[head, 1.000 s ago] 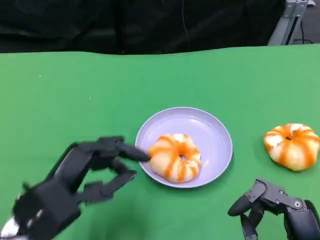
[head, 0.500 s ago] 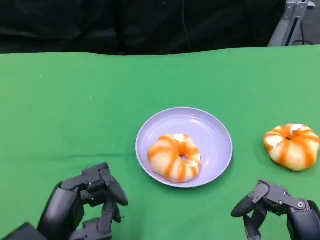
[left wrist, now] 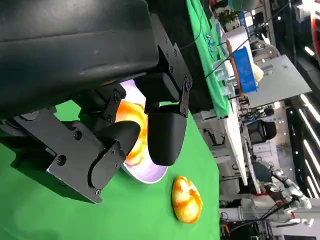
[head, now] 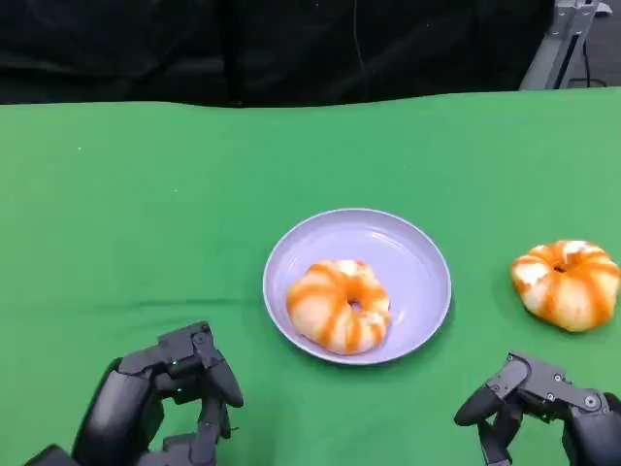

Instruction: Grasp the bread from the table and place it into the plate.

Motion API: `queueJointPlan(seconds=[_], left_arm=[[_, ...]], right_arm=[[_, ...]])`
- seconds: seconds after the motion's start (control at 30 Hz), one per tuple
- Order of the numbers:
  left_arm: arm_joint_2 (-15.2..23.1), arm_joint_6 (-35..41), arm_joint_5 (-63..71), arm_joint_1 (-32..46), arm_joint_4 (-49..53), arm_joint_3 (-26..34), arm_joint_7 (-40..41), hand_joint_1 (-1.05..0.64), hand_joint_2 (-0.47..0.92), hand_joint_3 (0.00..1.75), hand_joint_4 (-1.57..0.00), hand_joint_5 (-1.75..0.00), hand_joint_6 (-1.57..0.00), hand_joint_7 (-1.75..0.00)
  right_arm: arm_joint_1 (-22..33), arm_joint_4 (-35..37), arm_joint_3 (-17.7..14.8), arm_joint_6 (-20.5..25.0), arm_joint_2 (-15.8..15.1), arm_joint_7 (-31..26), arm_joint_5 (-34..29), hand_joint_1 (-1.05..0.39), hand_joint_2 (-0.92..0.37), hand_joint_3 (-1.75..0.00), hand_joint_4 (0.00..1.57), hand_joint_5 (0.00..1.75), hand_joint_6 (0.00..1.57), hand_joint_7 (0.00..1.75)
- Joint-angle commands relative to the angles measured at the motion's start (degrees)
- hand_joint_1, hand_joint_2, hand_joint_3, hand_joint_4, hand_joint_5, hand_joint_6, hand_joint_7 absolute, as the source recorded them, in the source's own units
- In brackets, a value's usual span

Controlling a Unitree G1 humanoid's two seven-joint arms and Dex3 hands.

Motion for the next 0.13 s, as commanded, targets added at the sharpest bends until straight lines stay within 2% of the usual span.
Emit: queueJointPlan(seconds=[0.03,0.13], left_arm=[[0.88,-1.67,0.20,-0.26,1.09,0.69,-0.51,-0.01,0.32,1.51,-0.87,-1.75,-0.80,-1.57],[0.89,-1.98,0.26,-0.33,1.32,0.71,-0.50,0.00,0.32,1.50,-0.87,-1.75,-0.80,-1.57]], right_arm=[[0.36,0.18,-0.45,-0.29,-0.41,-0.14,0.34,0.08,-0.35,-1.29,0.80,1.65,0.81,1.24],[0.37,0.16,-0.44,-0.23,-0.39,-0.15,0.31,0.08,-0.35,-1.28,0.80,1.65,0.81,1.24]])
